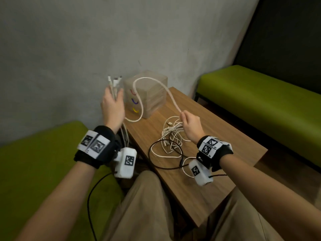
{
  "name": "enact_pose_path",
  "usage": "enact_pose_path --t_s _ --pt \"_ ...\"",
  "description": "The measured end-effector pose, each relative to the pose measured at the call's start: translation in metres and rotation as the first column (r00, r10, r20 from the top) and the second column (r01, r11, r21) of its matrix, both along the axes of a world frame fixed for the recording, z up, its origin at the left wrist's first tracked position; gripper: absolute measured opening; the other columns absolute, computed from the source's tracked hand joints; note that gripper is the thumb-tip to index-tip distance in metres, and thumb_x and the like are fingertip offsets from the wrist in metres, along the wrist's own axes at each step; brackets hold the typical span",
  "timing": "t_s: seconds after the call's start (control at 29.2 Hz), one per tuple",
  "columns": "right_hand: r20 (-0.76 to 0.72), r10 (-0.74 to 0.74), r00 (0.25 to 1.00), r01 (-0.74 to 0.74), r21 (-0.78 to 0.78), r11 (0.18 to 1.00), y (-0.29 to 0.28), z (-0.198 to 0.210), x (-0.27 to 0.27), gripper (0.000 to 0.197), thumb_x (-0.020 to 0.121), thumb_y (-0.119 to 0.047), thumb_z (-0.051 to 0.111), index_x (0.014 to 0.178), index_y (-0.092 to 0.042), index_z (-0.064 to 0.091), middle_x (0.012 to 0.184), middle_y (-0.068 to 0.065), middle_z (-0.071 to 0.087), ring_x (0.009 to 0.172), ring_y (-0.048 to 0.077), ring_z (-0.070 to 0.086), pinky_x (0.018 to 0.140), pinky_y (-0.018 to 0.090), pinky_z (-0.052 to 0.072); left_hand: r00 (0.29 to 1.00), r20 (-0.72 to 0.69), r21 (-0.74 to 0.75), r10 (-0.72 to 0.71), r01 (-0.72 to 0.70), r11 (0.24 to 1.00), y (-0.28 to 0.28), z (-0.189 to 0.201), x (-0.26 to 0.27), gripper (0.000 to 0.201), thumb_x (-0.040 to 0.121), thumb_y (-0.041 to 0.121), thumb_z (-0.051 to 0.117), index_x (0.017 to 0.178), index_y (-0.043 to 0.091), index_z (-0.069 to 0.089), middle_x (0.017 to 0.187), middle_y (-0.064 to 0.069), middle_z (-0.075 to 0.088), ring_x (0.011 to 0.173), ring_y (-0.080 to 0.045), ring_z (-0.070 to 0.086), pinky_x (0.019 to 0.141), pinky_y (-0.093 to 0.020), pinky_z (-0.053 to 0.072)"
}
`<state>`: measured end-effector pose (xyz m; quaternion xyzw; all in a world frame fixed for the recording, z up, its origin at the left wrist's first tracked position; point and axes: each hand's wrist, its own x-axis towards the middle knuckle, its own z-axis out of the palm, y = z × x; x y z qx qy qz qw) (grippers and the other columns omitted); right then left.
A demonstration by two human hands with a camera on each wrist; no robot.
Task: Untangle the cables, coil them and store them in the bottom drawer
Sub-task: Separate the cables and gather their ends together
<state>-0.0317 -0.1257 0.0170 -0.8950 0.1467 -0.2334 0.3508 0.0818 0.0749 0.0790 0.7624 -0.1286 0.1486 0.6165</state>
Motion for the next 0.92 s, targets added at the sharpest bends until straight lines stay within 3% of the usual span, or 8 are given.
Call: enact_pose_path --t_s 0.03,0.14,0.21,0.31,0.48,0.58,0.72,0.92 --pt "0.067 -0.062 0.996 0.059 0.033 0.998 0.001 0.005 0.002 0.03 0.099 -0.017 0.035 0.074 -0.006 0.047 0.062 0.002 0.045 0.056 0.014 0.04 0.055 0.026 0.026 0.999 0.032 0.04 -0.028 0.026 0.999 -0.006 -0.002 -0.009 0.025 0.093 0.024 0.05 0.108 0.005 0.056 0.097 -0.013 0.063 0.091 -0.024 0.058 0.074 -0.03 0.039" --pt "0.192 -0.049 0.98 0.045 0.023 0.999 0.008 0.021 0.006 0.029 0.099 -0.016 0.036 0.075 -0.007 0.047 0.058 -0.006 0.041 0.051 0.007 0.037 0.051 0.018 0.029 0.97 -0.009 0.016 -0.243 0.244 0.97 -0.025 -0.005 -0.035 0.014 0.091 0.023 0.054 0.082 0.015 0.06 0.067 0.001 0.054 0.06 -0.017 0.05 0.051 -0.018 0.036" --pt "0.191 0.059 0.98 -0.038 -0.109 0.993 0.018 0.029 0.007 0.026 0.099 -0.017 0.037 0.076 -0.009 0.047 0.059 -0.005 0.044 0.051 0.009 0.04 0.051 0.015 0.031 0.922 -0.101 0.049 -0.374 0.38 0.924 -0.038 -0.008 -0.048 0.021 0.09 0.026 0.055 0.081 0.009 0.063 0.053 0.008 0.05 0.046 -0.008 0.044 0.046 -0.014 0.034" --pt "0.183 0.165 0.969 -0.11 -0.281 0.953 0.026 0.031 0.007 0.022 0.098 -0.014 0.039 0.081 -0.005 0.05 0.066 0.001 0.052 0.055 0.013 0.044 0.054 0.012 0.035 0.865 -0.188 -0.054 -0.465 0.463 0.884 -0.056 -0.007 -0.067 0.017 0.089 0.026 0.056 0.075 0.018 0.062 0.041 0.01 0.05 0.037 0.002 0.045 0.042 -0.012 0.036" --pt "0.173 0.273 0.946 -0.229 -0.239 0.944 0.021 0.034 0.006 0.024 0.099 -0.019 0.036 0.094 -0.008 0.057 0.065 -0.001 0.055 0.05 0.011 0.047 0.052 0.022 0.034 0.926 -0.109 -0.226 -0.362 0.332 0.916 -0.071 -0.01 -0.073 0.018 0.088 0.016 0.059 0.072 0.02 0.064 0.051 0.009 0.052 0.038 0.004 0.047 0.043 -0.008 0.035" --pt "0.029 0.355 0.934 -0.346 -0.163 0.924 0.016 0.022 0.004 0.029 0.1 -0.02 0.034 0.077 -0.014 0.05 0.061 -0.002 0.048 0.053 0.014 0.044 0.056 0.026 0.034 0.952 -0.063 -0.293 -0.299 0.268 0.918 -0.069 -0.005 -0.066 0.021 0.089 0.016 0.057 0.072 0.022 0.066 0.049 0.01 0.051 0.04 -0.001 0.043 0.044 -0.016 0.034" --pt "-0.124 0.334 0.935 -0.354 -0.221 0.909 0.001 -0.009 -0.003 0.02 0.1 -0.018 0.033 0.081 -0.017 0.04 0.074 0.002 0.049 0.065 0.018 0.044 0.063 0.031 0.033 0.974 0.05 -0.273 -0.219 0.224 0.936 -0.06 0.009 -0.05 0.025 0.09 0.017 0.056 0.069 0.025 0.064 0.046 0.001 0.042 0.042 -0.014 0.035 0.044 -0.023 0.027" --pt "-0.125 0.287 0.95 -0.306 -0.18 0.935 -0.017 -0.005 -0.005 0.023 0.098 -0.012 0.038 0.083 -0.005 0.054 0.078 0.008 0.058 0.074 0.024 0.057 0.07 0.032 0.045 0.978 0.148 -0.236 -0.148 0.18 0.955 -0.049 0.005 -0.047 0.02 0.091 0.017 0.055 0.075 0.021 0.067 0.039 0.011 0.045 0.04 -0.004 0.034 0.044 -0.02 0.029"
